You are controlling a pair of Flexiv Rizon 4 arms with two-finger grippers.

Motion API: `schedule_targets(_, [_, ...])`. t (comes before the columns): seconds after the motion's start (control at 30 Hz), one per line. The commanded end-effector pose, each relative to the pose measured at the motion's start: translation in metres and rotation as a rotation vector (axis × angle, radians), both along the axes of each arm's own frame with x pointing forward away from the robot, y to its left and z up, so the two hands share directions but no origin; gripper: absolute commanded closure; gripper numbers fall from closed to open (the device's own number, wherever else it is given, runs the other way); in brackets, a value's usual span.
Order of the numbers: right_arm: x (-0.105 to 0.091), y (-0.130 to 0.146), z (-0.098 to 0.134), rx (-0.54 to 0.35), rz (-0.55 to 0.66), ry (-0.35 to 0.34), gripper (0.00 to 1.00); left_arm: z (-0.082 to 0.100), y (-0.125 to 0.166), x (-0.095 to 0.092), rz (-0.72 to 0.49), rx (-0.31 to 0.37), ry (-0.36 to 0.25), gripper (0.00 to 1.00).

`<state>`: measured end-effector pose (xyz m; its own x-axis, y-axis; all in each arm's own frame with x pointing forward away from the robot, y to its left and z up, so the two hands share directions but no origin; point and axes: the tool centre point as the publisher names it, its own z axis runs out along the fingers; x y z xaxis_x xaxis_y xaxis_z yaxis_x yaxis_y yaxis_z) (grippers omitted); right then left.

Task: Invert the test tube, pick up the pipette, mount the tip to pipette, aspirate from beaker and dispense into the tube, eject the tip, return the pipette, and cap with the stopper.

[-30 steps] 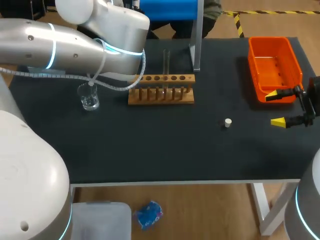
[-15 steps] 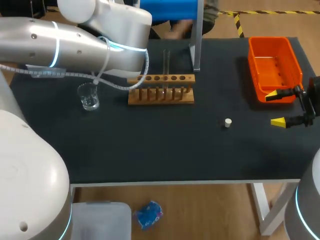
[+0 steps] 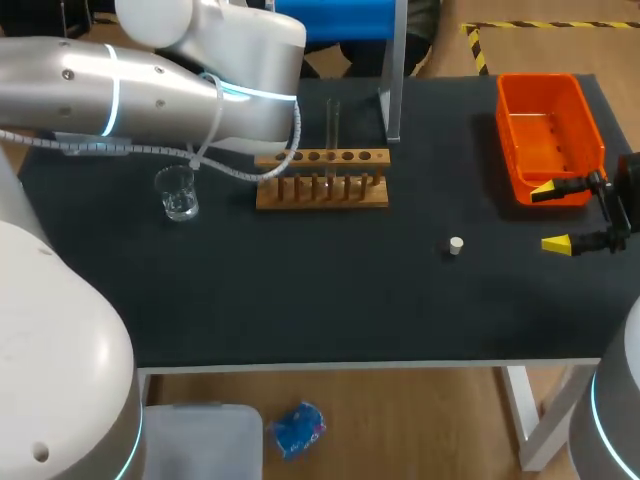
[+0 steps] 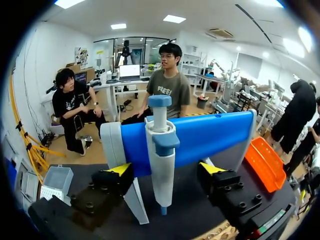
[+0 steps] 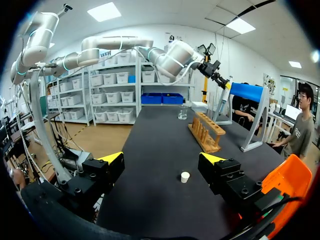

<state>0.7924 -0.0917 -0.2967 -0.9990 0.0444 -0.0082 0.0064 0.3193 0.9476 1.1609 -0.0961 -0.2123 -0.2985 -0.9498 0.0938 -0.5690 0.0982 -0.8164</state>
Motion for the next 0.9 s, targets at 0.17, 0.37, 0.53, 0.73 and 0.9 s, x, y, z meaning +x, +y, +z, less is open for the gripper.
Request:
schedule_targets(0.17, [-0.001, 0.0, 0.001, -0.002, -0.002, -0.001, 0.0, 0.019, 0.004, -0.021, -0.056, -0.015, -0.054, 0.0])
schedule_targets(0.37, [-0.001, 0.0, 0.001, -0.002, -0.002, -0.001, 0.0, 0.037, 0.009, -0.04, -0.181, -0.03, -0.118, 0.0])
schedule_targets(0.53, [-0.001, 0.0, 0.001, -0.002, -0.002, -0.001, 0.0, 0.048, 0.015, -0.063, -0.284, -0.034, -0.122, 0.0])
schedule_targets(0.73, [-0.001, 0.0, 0.001, -0.002, -0.002, -0.001, 0.0, 0.055, 0.02, -0.095, -0.432, -0.052, -0.166, 0.0])
schedule_targets(0.9, [-0.001, 0.0, 0.001, -0.002, -0.002, -0.001, 0.0, 0.055, 0.022, -0.119, -0.564, -0.037, -0.198, 0.0])
